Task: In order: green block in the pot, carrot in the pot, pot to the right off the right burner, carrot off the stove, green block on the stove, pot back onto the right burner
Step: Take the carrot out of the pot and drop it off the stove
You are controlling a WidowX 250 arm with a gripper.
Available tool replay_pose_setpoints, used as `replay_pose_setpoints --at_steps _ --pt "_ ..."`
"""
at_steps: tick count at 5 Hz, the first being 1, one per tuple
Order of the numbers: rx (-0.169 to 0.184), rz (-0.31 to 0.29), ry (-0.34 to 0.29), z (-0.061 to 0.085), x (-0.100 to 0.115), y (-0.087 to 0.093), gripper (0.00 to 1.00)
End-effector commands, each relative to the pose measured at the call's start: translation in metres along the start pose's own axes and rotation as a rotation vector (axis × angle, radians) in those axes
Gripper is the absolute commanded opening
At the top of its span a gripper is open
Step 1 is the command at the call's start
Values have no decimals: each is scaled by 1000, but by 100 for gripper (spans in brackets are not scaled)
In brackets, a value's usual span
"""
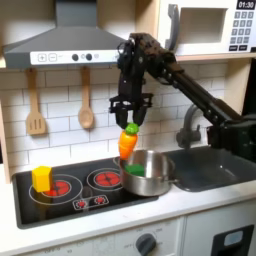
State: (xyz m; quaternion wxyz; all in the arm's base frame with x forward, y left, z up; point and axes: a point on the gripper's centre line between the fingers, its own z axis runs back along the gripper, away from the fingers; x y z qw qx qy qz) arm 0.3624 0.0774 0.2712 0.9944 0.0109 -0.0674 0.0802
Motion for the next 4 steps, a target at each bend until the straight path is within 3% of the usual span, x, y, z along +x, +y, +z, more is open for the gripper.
replay_pose_setpoints --at_steps 1,3,4 --pt "15 69 -2 10 2 22 0" --pt "39 103 16 0 -1 40 0" --pt "67 114 27 -14 1 47 0"
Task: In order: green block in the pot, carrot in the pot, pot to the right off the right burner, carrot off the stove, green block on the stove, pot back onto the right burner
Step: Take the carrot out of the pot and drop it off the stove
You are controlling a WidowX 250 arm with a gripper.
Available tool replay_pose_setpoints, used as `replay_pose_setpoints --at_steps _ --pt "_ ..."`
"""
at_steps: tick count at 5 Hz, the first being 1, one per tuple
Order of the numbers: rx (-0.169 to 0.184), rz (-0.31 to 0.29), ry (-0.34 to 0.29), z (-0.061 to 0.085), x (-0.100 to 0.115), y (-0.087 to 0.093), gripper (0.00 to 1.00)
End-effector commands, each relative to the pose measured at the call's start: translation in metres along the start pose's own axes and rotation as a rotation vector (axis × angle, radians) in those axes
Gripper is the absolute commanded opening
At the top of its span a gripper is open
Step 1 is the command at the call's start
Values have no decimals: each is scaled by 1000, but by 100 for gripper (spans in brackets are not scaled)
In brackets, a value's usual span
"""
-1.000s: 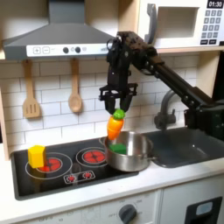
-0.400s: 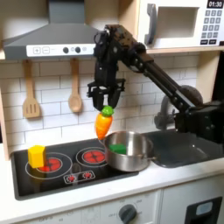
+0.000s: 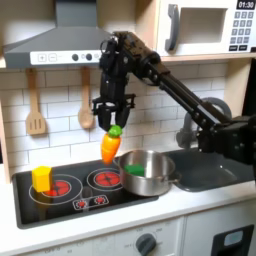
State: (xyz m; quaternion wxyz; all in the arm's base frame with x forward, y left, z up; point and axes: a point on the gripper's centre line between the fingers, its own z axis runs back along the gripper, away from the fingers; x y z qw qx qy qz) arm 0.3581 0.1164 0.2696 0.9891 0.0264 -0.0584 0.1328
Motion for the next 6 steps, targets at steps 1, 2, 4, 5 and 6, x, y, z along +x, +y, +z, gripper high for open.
replay_pose_setpoints --at_steps 1,2,4,5,6 --pt "50 24 18 -30 3 13 0" --pt "75 31 41 -45 4 14 0" --pt "70 45 19 -40 7 18 0" --pt "73 28 71 -52 4 18 100" --pt "72 16 66 -50 3 15 100"
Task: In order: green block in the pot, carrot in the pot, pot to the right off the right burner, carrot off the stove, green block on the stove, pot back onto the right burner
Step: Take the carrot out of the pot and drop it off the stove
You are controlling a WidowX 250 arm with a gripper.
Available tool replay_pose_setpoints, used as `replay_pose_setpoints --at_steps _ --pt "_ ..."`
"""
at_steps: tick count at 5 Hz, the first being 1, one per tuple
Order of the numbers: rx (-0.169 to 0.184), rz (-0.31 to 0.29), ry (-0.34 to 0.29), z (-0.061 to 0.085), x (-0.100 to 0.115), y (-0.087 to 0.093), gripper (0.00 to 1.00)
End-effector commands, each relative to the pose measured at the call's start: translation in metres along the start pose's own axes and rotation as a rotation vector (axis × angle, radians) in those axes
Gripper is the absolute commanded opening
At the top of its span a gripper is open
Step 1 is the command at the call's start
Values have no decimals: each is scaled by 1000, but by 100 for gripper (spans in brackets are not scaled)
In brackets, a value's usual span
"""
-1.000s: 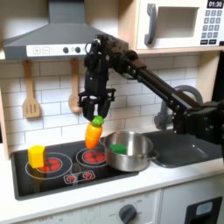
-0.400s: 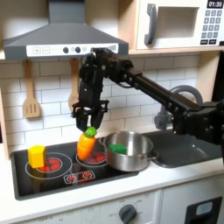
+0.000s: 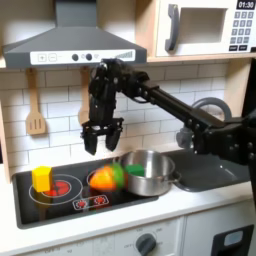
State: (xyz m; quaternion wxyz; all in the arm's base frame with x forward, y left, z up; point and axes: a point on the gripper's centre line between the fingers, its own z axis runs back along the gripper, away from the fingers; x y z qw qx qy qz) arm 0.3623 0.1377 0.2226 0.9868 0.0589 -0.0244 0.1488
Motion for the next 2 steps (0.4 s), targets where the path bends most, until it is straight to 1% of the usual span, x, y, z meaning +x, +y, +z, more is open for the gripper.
replay_pose_setpoints --at_steps 1,2 --pt "-3 -8 3 -1 -1 -2 100" --pt "5 29 3 2 2 6 100"
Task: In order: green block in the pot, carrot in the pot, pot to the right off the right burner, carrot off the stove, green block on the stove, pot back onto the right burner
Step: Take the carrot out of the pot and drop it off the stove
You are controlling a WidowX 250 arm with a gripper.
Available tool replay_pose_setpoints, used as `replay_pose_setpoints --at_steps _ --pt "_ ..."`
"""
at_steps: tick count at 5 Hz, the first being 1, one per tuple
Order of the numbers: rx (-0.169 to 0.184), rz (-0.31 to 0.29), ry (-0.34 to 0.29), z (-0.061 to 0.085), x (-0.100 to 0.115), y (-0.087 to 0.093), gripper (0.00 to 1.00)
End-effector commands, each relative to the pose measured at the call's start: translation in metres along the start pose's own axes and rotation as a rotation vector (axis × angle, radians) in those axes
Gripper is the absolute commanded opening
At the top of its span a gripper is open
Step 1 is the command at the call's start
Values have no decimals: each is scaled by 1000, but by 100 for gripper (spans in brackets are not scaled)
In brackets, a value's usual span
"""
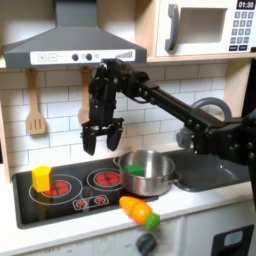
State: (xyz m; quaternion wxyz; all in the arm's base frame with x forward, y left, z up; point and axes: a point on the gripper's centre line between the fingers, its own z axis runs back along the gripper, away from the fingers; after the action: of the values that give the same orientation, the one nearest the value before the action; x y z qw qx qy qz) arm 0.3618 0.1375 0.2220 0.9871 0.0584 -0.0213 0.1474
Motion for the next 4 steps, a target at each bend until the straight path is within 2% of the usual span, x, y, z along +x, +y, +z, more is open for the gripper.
replay_pose_setpoints --at_steps 1,2,4 --pt "-4 13 5 0 3 2 100" --pt "-2 20 8 1 3 2 100" --pt "10 83 9 -2 13 21 100"
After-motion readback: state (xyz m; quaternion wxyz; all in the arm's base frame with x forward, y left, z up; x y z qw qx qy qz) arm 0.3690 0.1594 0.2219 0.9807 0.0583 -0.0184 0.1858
